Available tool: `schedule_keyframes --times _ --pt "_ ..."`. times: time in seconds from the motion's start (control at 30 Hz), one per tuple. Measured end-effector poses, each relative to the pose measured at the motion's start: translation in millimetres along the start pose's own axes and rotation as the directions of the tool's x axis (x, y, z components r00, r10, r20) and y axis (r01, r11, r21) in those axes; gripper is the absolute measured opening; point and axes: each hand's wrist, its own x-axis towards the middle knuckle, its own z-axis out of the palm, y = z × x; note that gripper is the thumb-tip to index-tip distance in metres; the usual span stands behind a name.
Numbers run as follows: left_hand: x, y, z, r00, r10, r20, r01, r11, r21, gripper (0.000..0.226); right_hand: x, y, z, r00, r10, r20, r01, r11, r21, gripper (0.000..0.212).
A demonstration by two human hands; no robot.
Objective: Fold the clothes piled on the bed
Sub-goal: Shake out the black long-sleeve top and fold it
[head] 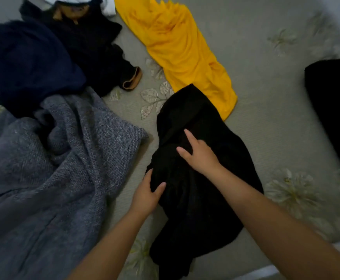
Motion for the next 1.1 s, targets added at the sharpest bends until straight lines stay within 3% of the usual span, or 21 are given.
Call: schedule_keyframes --times 0.07,0.13,0.23,0.3,0.37,0.47,0.57,0.63,0.7,0.73,0.8,0.83,0.9,0.93,1.0,1.03,1.1 --pt "-2.3 -10.5 -0.2 0.999 -0.049 -0.005 0.048 0.997 -0.053 0.056 12.1 -2.8 4.9 0.991 0.026 0.13 -0.01 0.993 -0.117 0.062" --pt "-6.8 -13.2 -3.8 0.994 -0.086 -0.063 0.076 0.987 -0.14 0.048 14.2 -1.8 7.6 0.984 0.003 0.179 0.013 0.996 -0.088 0.05" --pt "-8.2 -1.1 -25.6 0.954 -0.062 -0.294 -0.002 0.977 -0.214 0.029 -3.7 2.2 -11.4 0.996 -0.088 -0.035 0.091 0.99 0.107 0.035" --pt "-8.6 24.5 -45.0 0.912 0.063 -0.406 -0.163 0.963 -0.215 0.024 -25.5 3.9 -40.4 0.962 -0.149 -0.231 0.198 0.959 0.205 0.03" --pt "-13.3 63.4 -53.4 0.88 0.239 -0.41 -0.335 0.925 -0.181 0.029 -55.6 11.7 -73.8 0.908 -0.189 -0.374 0.287 0.93 0.228 0.03" --pt "-23.1 121.2 -22.3 0.874 0.439 -0.211 -0.449 0.893 -0.004 0.024 -107.4 47.9 -116.6 0.845 -0.073 -0.53 0.266 0.917 0.298 0.028" --pt "-30.3 147.7 41.7 0.883 0.453 0.118 -0.458 0.889 0.014 0.028 -149.3 96.3 -131.8 0.817 0.142 -0.558 0.041 0.952 0.303 0.026" --pt "-42.6 155.2 94.3 0.826 0.374 0.421 -0.431 0.901 0.047 0.039 -176.8 144.1 -131.3 0.834 0.34 -0.434 -0.266 0.938 0.223 0.031" --pt "-52.2 149.0 135.1 0.725 0.18 0.665 -0.391 0.902 0.183 0.056 -194.4 190.8 -119.5 0.838 0.535 -0.111 -0.542 0.839 -0.043 0.032" --pt "-55.3 144.0 147.5 0.673 0.057 0.737 -0.376 0.885 0.275 0.063 -199.5 206.0 -113.8 0.798 0.603 0.017 -0.589 0.785 -0.191 0.032" --pt "-55.9 130.8 160.2 0.655 -0.055 0.754 -0.444 0.78 0.442 0.067 -199.0 216.1 -110.0 0.771 0.635 0.043 -0.6 0.748 -0.285 0.03" --pt "-54.1 124.4 159.9 0.704 -0.014 0.71 -0.495 0.708 0.504 0.064 -193.6 216.4 -111.2 0.79 0.612 -0.031 -0.602 0.766 -0.227 0.029" --pt "-50.3 118.2 150.9 0.811 0.273 0.518 -0.567 0.588 0.577 0.052 -176.5 216.5 -112.8 0.844 0.46 -0.277 -0.5 0.861 -0.094 0.033" --pt "-46.1 116.1 144.8 0.801 0.429 0.418 -0.595 0.493 0.635 0.048 -166.4 214.8 -113.2 0.878 0.308 -0.367 -0.364 0.927 -0.091 0.037" --pt "-30.5 109.1 137.5 0.701 0.644 0.307 -0.61 0.32 0.725 0.059 -145.0 219.3 -111.9 0.916 -0.038 -0.399 -0.061 0.97 -0.234 0.054" --pt "-23.1 109.2 134.9 0.7 0.64 0.316 -0.606 0.298 0.738 0.067 -132.4 224.6 -112.0 0.916 -0.161 -0.368 0.029 0.94 -0.339 0.064" --pt "-9.0 114.5 132.9 0.814 0.458 0.358 -0.54 0.369 0.756 0.08 -110.4 219.6 -120.8 0.902 -0.343 -0.263 0.169 0.841 -0.514 0.075"
